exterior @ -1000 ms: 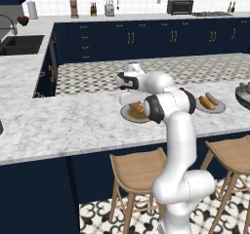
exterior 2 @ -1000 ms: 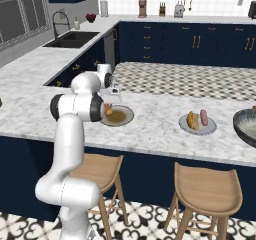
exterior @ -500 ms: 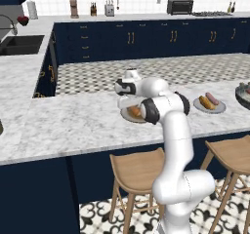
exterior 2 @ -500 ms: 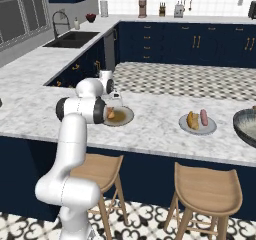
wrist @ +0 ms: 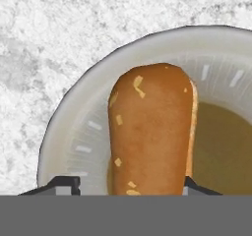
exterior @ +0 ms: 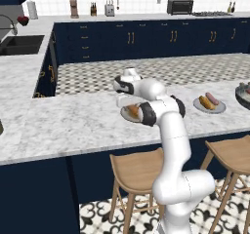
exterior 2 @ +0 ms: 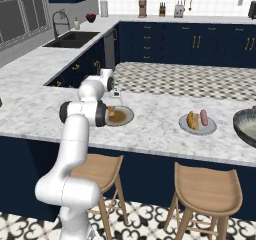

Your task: Place one bun and one sausage from the bowl on each plate.

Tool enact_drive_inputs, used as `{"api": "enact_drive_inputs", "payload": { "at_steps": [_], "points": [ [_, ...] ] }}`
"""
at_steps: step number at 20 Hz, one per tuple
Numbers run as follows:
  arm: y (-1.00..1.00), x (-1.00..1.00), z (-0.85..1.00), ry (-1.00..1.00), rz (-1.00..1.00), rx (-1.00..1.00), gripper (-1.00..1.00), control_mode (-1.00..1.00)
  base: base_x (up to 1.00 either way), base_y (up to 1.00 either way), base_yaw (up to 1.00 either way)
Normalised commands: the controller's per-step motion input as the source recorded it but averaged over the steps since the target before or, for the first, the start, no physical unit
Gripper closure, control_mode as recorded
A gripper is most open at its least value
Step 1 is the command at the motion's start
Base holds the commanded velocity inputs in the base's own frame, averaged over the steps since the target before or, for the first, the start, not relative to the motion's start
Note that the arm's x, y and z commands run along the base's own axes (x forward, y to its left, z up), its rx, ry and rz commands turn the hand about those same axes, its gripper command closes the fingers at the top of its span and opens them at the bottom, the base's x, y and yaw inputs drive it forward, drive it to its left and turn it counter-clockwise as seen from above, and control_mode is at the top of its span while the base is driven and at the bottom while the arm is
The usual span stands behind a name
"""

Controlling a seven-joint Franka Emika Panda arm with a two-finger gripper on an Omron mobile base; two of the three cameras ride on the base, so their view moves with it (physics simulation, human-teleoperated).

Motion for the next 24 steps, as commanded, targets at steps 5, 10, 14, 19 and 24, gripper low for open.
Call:
{"api": "enact_drive_inputs", "payload": {
  "at_steps": [5, 10, 14, 19, 24],
  "points": [
    [0.0, -0.33, 0.0, 0.04, -0.01, 0.0, -1.0, -1.0, 0.0, 0.0, 0.0],
    [0.0, -0.44, 0.0, 0.03, -0.02, 0.01, -1.0, -1.0, 0.0, 0.0, 0.0],
    [-0.01, -0.29, 0.26, 0.01, -0.01, 0.01, -1.0, -1.0, 0.0, 0.0, 0.0],
    [-0.1, -0.8, 0.41, 0.0, 0.0, 0.0, -1.0, -1.0, 0.0, 0.0, 0.0],
    [-0.17, -1.0, 0.23, -0.08, 0.0, 0.0, -1.0, -1.0, 0.0, 0.0, 0.0]
  ]
}}
